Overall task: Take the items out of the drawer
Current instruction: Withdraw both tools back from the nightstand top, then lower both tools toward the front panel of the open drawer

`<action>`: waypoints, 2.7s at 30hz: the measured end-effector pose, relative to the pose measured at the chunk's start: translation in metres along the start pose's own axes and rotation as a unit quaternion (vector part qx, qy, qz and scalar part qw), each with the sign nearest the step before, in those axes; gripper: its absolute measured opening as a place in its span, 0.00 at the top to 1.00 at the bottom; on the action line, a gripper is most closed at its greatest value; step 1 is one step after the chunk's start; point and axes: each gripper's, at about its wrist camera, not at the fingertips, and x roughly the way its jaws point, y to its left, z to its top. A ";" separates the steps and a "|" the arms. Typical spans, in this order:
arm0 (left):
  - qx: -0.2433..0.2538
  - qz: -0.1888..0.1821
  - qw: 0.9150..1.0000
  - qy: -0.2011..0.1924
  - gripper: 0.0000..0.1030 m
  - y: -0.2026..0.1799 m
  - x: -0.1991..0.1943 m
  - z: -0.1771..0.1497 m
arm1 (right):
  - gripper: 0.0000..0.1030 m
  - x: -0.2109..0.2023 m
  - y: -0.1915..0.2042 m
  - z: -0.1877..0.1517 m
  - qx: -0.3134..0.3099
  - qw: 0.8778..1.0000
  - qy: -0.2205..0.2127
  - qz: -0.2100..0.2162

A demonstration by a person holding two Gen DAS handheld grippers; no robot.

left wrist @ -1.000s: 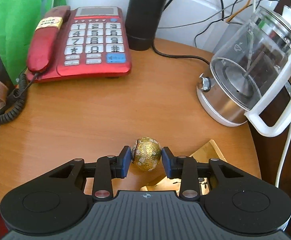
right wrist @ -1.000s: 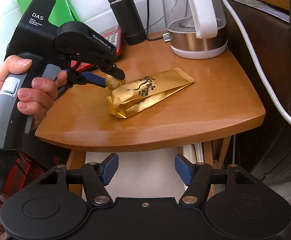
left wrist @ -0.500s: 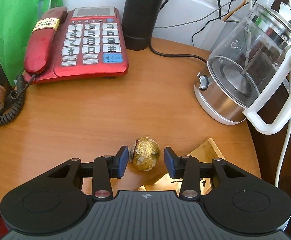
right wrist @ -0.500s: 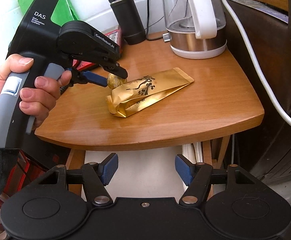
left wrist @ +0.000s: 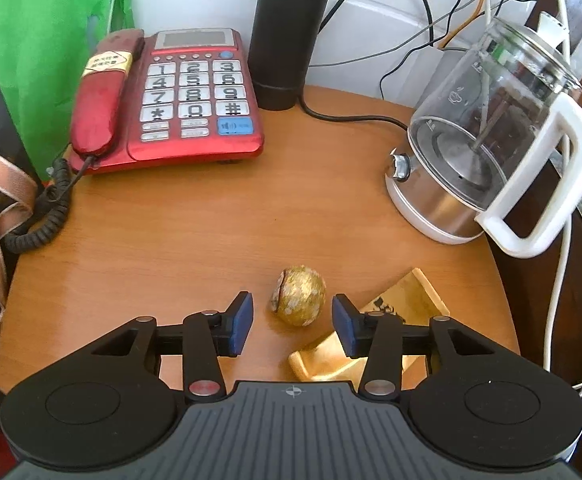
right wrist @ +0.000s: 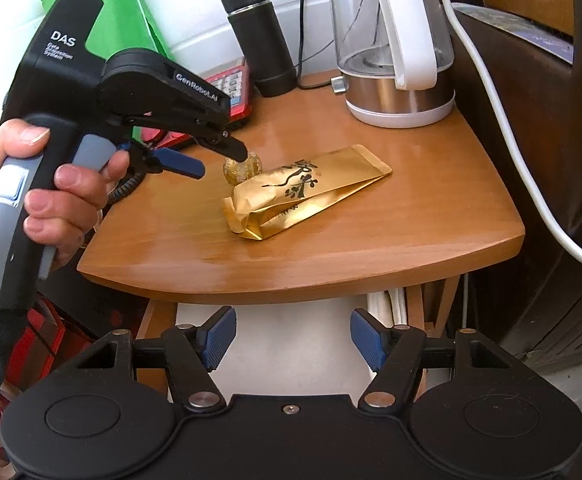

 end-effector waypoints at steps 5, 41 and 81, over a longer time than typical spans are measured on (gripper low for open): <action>0.009 0.005 1.000 -0.006 0.55 0.001 -0.017 -0.009 | 0.40 -0.007 0.006 -0.001 -0.010 1.000 -0.005 -0.003; 0.071 0.050 0.996 -0.009 0.49 -0.011 -0.098 -0.128 | 0.40 -0.049 0.027 -0.036 -0.058 0.996 0.002 -0.072; 0.072 0.092 0.992 0.036 0.48 -0.004 -0.115 -0.211 | 0.39 -0.065 0.041 -0.086 -0.077 0.993 0.040 -0.081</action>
